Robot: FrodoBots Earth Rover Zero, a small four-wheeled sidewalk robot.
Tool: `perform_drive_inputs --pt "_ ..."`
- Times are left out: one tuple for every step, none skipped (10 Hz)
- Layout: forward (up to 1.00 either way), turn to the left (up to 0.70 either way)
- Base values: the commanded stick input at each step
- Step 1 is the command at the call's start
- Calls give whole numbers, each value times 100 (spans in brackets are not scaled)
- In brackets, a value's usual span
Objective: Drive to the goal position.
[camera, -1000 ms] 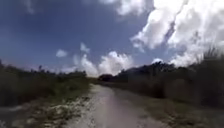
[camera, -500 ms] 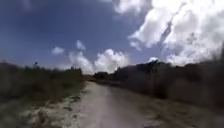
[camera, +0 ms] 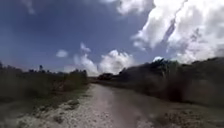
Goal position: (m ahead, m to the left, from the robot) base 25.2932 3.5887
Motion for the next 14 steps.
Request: perform_drive_inputs --pt "100 40" --pt "100 40" --pt "100 19" --pt "100 2" --pt "100 0" --pt "100 0" --pt "100 0" --pt "100 0" --pt "100 0" --pt "100 0" --pt "100 0" --pt "100 0" --pt "100 0" --pt "100 0"
